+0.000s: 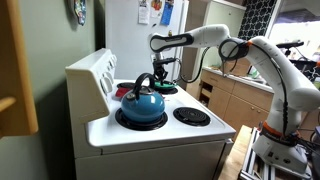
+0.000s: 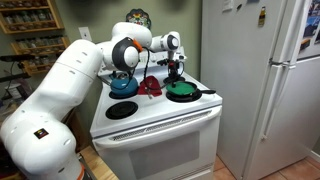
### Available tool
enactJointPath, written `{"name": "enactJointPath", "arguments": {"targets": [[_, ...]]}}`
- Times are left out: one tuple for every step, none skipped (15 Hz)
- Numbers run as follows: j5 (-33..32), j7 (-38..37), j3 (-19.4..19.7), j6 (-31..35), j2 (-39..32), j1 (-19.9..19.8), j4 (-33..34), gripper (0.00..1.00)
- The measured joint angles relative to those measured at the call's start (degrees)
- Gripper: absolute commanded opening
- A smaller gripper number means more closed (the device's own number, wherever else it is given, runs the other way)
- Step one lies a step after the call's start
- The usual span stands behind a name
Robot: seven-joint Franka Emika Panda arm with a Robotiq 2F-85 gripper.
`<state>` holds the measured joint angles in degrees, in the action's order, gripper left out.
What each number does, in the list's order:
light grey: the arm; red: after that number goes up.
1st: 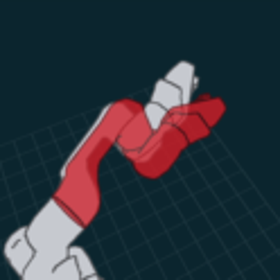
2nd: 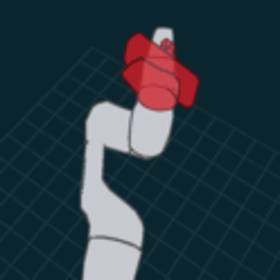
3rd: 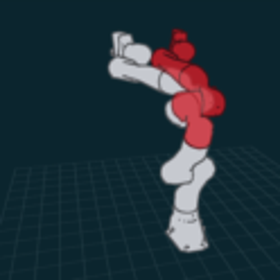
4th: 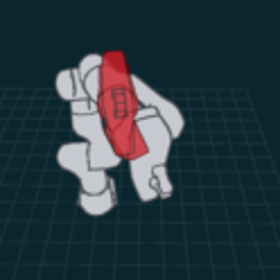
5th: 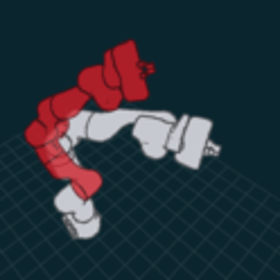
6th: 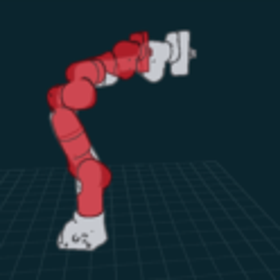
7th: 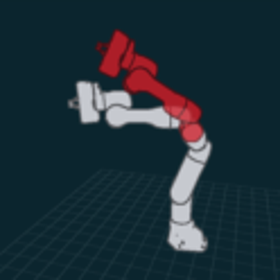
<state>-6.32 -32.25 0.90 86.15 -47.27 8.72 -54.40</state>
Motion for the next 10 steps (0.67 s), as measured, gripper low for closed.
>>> {"name": "enactJointPath", "arguments": {"targets": [[0.0, -0.5, 0.0, 0.5, -0.2, -0.2, 0.0, 0.0], [0.0, -0.9, 0.1, 1.0, -0.3, -0.3, 0.0, 0.0], [0.0, -1.5, 0.2, 1.4, -0.5, -0.4, 0.0, 0.0], [0.0, -2.0, 0.3, 1.8, -0.6, -0.6, 0.0, 0.0], [0.0, -2.5, 0.3, 2.2, -0.7, -0.7, 0.0, 0.0], [0.0, -3.0, 0.3, 2.5, -0.8, -0.8, 0.0, 0.0], [0.0, -3.5, 0.3, 2.8, -0.9, -0.9, 0.0, 0.0], [0.0, -4.1, 0.4, 3.2, -1.0, -0.9, 0.0, 0.0], [0.0, -4.7, 0.4, 3.7, -1.1, -1.0, 0.0, 0.0], [0.0, -5.3, 0.5, 4.1, -1.2, -1.0, 0.0, 0.0]]}}
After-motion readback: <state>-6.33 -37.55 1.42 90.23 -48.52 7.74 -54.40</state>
